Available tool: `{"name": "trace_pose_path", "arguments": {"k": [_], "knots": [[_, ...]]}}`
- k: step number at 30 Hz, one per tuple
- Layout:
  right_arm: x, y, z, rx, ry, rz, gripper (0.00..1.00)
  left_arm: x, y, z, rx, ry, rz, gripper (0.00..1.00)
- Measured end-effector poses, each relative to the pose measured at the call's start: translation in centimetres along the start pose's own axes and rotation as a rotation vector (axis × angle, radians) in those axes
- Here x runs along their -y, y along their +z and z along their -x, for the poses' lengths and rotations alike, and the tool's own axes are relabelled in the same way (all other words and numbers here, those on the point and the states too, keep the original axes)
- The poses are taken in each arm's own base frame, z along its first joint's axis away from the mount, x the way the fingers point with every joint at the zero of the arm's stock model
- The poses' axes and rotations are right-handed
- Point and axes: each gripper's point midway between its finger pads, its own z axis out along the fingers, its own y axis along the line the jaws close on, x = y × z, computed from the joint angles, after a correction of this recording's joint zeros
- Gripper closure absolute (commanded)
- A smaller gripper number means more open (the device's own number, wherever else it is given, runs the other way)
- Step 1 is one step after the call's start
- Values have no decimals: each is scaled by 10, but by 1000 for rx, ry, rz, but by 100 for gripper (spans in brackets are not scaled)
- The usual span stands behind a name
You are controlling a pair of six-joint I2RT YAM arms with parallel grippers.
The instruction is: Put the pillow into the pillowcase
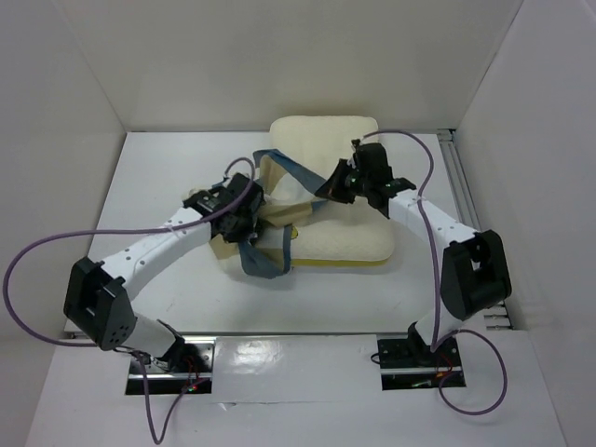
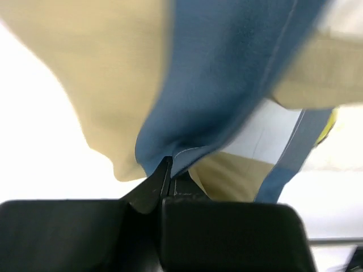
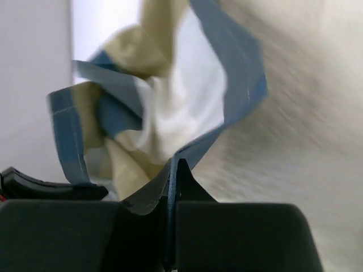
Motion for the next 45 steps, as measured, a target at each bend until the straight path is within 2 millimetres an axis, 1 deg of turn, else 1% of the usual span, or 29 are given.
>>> {"name": "trace_pose_path", "arguments": {"k": [2,4,6,8,10,12,15,17,19,20,21,23,25,26,28,29,30,31,32,33,34,35,36,37,39,40,41,43,45], "knots": [[-18,-6,21,45,-24,34,100,-12,-15,25,45,-42,10,100],[-38,-17,45,99,-52,72,100,-27,-39,58,117,-103,14,100],[-60,-34,73,170,-81,115,100,-42,-72,96,220,-170,1,100],[-83,-60,105,260,-117,158,100,-64,-114,133,347,-244,-12,100],[-105,-94,131,353,-160,200,100,-87,-162,164,489,-310,-20,100],[-128,-135,150,453,-213,236,100,-107,-212,186,622,-364,-25,100],[-153,-198,164,592,-282,268,100,-128,-279,203,793,-408,-29,100],[-168,-242,167,688,-329,284,100,-141,-306,210,866,-426,-14,100],[-177,-280,166,773,-368,286,100,-154,-323,213,914,-449,8,100],[-181,-299,164,814,-389,285,100,-160,-327,215,926,-462,24,100],[-183,-312,161,845,-402,280,100,-165,-327,216,929,-471,38,100],[-184,-338,156,901,-428,264,100,-170,-317,218,907,-481,58,100],[-178,-351,152,942,-433,233,100,-173,-294,219,851,-485,73,100],[-173,-355,149,957,-437,217,100,-174,-278,222,816,-487,80,100],[-162,-351,146,956,-435,184,100,-176,-247,229,758,-500,87,100],[-152,-340,143,936,-429,161,100,-180,-225,234,719,-515,85,100],[-140,-325,140,907,-422,141,100,-179,-210,240,696,-528,56,100],[-124,-305,132,862,-413,120,100,-191,-179,239,631,-563,64,99],[-106,-284,120,807,-402,100,100,-200,-155,239,580,-590,44,91],[-86,-261,103,740,-395,94,100,-212,-128,237,525,-628,22,71],[-58,-230,78,642,-374,80,100,-225,-100,232,465,-668,1,59],[-33,-206,52,549,-350,63,100,-237,-74,222,395,-711,-15,47],[-7,-183,24,449,-319,45,99,-248,-51,212,331,-752,-28,31],[17,-166,-5,357,-286,26,94,-255,-35,203,280,-777,-37,24],[53,-148,-55,198,-213,-19,62,-256,-9,185,192,-809,-64,16],[62,-147,-69,155,-194,-35,47,-251,-2,177,161,-811,-76,16],[67,-149,-80,124,-174,-52,33,-242,1,170,132,-797,-92,15],[67,-157,-85,125,-167,-59,16,-225,1,164,115,-753,-117,15],[64,-166,-80,142,-175,-76,13,-209,-5,157,112,-697,-134,15]]}}
